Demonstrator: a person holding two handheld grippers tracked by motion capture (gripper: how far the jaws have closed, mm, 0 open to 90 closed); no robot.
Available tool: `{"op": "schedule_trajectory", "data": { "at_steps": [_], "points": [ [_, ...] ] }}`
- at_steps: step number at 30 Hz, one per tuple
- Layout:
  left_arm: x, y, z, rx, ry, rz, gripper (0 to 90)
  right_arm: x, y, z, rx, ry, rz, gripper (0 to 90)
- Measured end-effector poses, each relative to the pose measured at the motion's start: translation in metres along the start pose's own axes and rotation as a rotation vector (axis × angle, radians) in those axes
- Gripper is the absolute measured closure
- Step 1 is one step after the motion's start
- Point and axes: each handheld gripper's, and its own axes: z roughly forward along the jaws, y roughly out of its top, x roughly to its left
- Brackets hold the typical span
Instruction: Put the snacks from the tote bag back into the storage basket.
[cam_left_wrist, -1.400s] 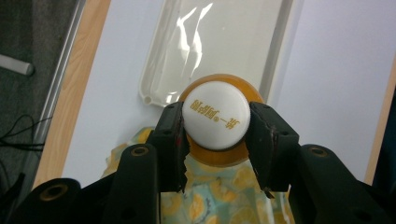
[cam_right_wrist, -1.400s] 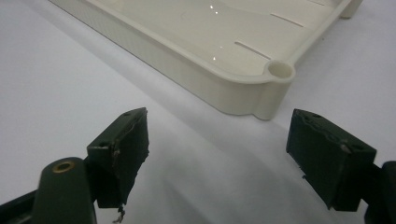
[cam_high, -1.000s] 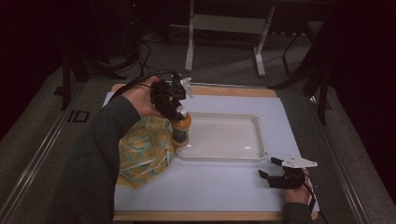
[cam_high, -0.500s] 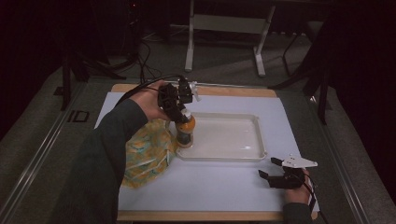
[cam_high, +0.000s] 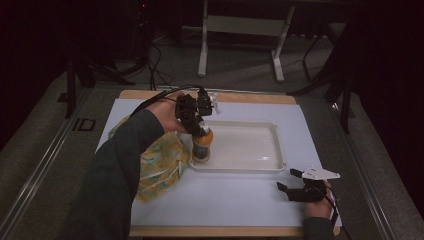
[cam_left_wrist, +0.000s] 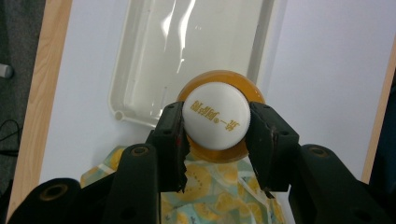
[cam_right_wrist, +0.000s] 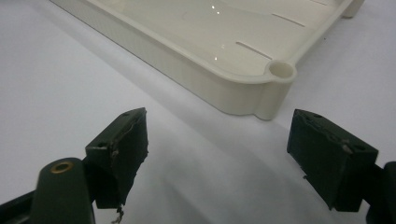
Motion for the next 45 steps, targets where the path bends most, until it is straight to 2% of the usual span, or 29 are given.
{"op": "schedule_trajectory", "data": {
  "at_steps": [8,14,21,27,39,45],
  "points": [
    [-0.002,0.003,0.006,0.009,0.013,-0.028,58.7,0.0,0.0,0.0,0.0,0.002,0.002,19.8],
    [-0.002,0.002,0.012,-0.003,-0.009,-0.04,58.7,0.0,0.0,0.0,0.003,0.001,0.002,19.8],
    [-0.003,0.006,0.016,0.011,0.009,-0.038,58.7,0.0,0.0,0.0,0.003,0.003,0.003,19.7],
    [-0.003,0.007,0.02,-0.001,-0.001,-0.057,58.6,0.0,0.0,0.0,0.003,0.003,0.003,19.7],
    [-0.002,0.004,0.033,0.046,-0.01,-0.08,58.6,0.0,0.0,0.0,0.003,0.003,0.002,19.7],
    [-0.003,0.003,0.041,0.093,0.001,-0.088,58.6,0.0,0.0,0.0,0.004,0.003,0.001,19.7]
  ]
}}
